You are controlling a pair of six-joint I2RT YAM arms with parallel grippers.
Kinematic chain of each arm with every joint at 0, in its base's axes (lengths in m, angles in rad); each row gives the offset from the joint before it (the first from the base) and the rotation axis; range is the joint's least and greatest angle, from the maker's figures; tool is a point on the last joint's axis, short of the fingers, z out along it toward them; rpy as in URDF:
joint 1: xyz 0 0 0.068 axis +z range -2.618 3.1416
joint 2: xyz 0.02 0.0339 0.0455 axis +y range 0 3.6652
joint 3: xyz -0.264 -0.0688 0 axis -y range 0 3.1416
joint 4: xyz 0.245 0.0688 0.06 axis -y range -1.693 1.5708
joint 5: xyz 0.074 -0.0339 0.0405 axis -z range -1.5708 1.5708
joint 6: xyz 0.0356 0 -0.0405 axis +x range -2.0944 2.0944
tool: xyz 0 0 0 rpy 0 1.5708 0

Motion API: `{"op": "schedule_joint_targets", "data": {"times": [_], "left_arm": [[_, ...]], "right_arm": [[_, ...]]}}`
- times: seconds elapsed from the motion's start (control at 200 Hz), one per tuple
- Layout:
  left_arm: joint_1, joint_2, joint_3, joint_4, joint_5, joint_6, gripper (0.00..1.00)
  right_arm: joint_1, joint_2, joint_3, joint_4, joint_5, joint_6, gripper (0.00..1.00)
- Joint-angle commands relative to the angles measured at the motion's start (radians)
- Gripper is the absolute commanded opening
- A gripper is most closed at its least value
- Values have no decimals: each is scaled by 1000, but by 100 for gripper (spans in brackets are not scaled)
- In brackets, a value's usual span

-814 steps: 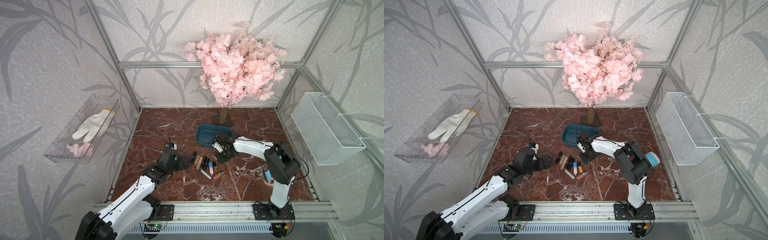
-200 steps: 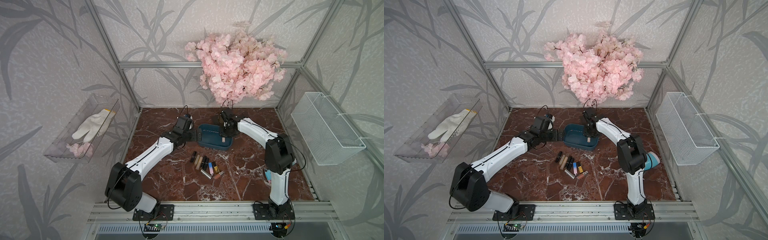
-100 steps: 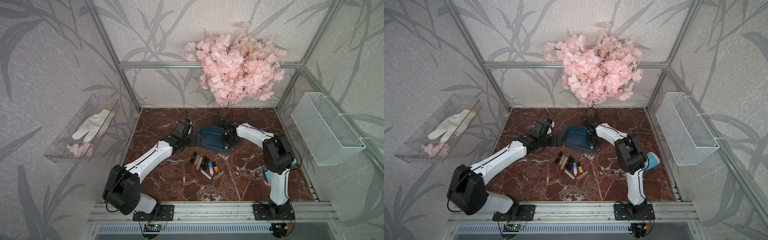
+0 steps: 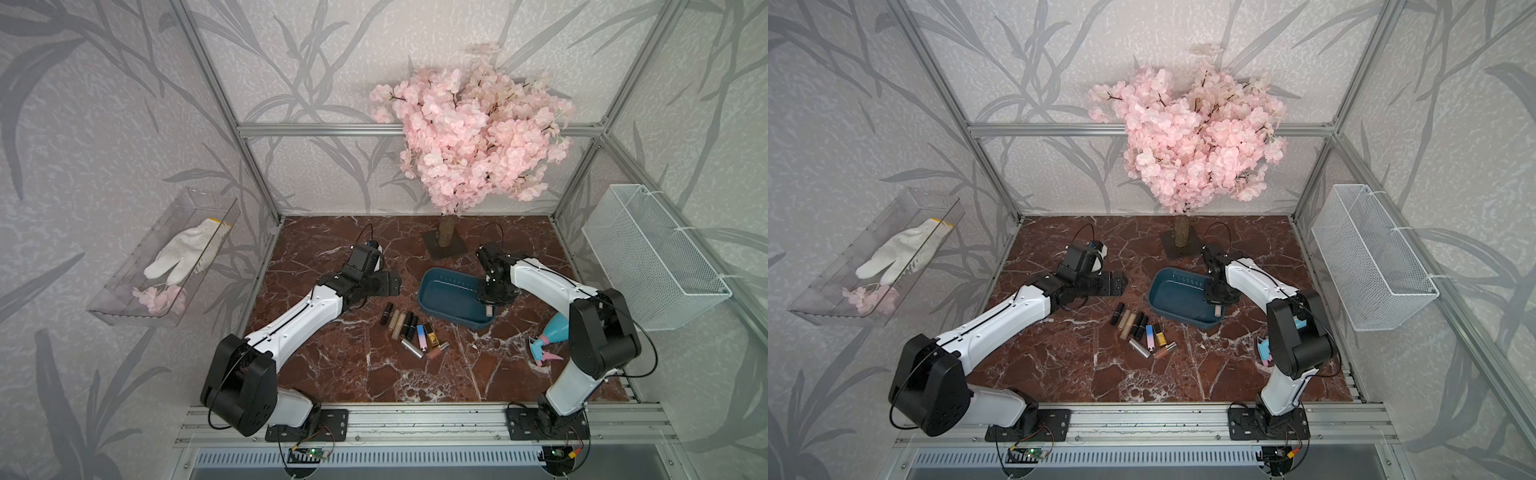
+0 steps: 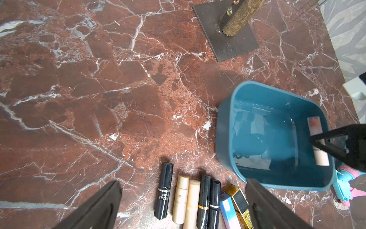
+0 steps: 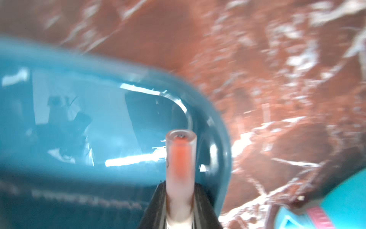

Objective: Put the lipstick into the storage box
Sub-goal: Adjust the storage box at the center of the board, then place the lipstick in the storage box.

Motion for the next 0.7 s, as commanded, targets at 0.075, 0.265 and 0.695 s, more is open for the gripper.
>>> {"op": "schedule_joint_targets", "data": {"times": [0.075, 0.265, 0.695], "left_arm": [[3, -28, -18, 6, 13, -14, 100], [4, -33, -21, -17, 11, -15, 100], [4, -19, -29, -11, 5, -7, 100]], "right_arm": [[1, 73, 81, -2, -6, -22, 19], [2, 172, 202, 21, -14, -48, 19], [0, 211, 214, 17, 9, -101, 19]]}}
